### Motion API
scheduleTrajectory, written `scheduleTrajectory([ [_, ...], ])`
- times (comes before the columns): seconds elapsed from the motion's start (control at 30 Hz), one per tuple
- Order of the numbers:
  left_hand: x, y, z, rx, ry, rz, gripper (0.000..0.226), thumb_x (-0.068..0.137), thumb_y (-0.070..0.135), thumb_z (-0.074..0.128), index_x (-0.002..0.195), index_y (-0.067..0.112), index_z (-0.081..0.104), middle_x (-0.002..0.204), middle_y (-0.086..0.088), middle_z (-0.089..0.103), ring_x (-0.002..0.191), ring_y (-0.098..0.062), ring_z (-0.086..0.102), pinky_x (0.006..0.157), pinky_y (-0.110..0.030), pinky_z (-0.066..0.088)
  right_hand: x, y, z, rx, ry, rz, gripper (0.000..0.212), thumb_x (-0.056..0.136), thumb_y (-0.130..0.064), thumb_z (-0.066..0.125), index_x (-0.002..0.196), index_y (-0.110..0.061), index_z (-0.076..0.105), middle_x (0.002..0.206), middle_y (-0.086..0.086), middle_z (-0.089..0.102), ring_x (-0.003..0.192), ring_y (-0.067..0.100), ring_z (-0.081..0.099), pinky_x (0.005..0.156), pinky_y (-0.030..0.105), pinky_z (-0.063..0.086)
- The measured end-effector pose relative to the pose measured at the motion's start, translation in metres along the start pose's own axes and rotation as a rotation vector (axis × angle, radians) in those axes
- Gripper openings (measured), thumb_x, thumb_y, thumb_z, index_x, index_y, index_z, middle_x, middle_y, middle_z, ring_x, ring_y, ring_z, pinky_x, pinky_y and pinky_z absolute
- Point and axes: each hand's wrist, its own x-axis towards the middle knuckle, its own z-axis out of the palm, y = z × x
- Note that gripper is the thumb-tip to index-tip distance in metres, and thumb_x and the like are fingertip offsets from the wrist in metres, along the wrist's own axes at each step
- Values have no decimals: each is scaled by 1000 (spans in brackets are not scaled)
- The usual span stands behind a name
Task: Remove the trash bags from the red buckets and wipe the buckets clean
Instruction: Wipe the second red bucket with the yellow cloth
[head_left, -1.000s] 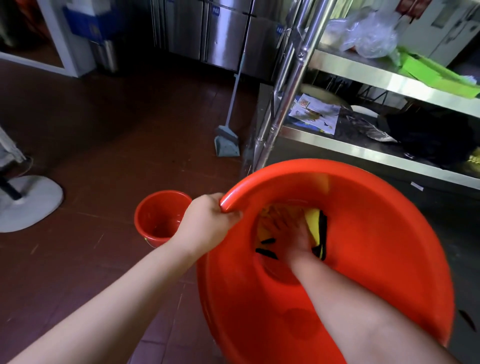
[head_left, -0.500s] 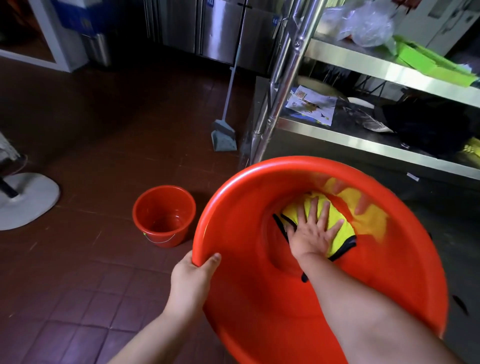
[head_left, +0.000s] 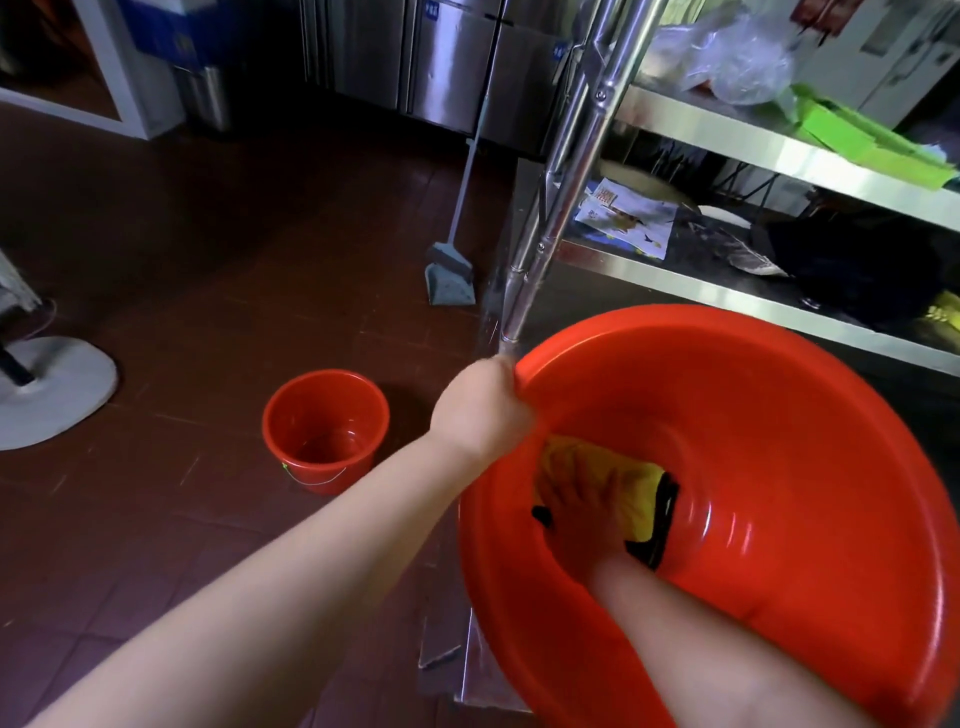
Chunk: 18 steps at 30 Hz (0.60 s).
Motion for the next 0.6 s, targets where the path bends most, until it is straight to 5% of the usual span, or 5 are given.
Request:
scheduleTrajectory([
  [0.13, -10, -28, 6, -339, -44, -150, 4, 72, 9, 65, 76, 11, 64, 63, -3, 65, 58, -19, 64, 59, -32, 53, 8, 12, -1, -87, 3, -44, 60, 97, -49, 31, 150, -34, 6, 160, -5, -4, 145, 27, -13, 104, 64, -15],
  [0.23, -30, -59, 9, -427, -23, -209, 7, 76, 12, 68, 70, 10, 64, 51, 1, 59, 46, -11, 56, 51, -29, 47, 13, 19, -8, -144, 41, -69, 66, 92, -52, 37, 150, -36, 8, 159, -11, 2, 146, 18, -10, 100, 62, -26],
  [0.4, -55, -88, 17, -515, 38, -308, 21, 74, 6, 70, 60, 17, 60, 45, 6, 56, 39, -4, 49, 42, -19, 40, 26, 20, -26, -126, 129, -70, 80, 82, -61, 46, 150, -35, 12, 158, -11, 16, 146, 14, -2, 102, 59, -27],
  [0.53, -69, -104, 22, -626, 108, -431, 7, 68, 8, 72, 69, 9, 65, 54, -1, 60, 51, -16, 56, 52, -28, 45, 41, 19, -44, -109, 182, 33, 78, 82, -69, 40, 149, -37, 14, 158, -13, 14, 146, 13, -4, 102, 59, -29],
  [0.6, -76, -107, 24, -688, 142, -477, 21, 58, 16, 69, 76, 5, 65, 61, -9, 62, 56, -21, 57, 57, -33, 46, 46, 17, -50, -119, 193, 82, 76, 82, -71, 38, 148, -38, 17, 158, -13, 13, 146, 14, -4, 103, 61, -26],
])
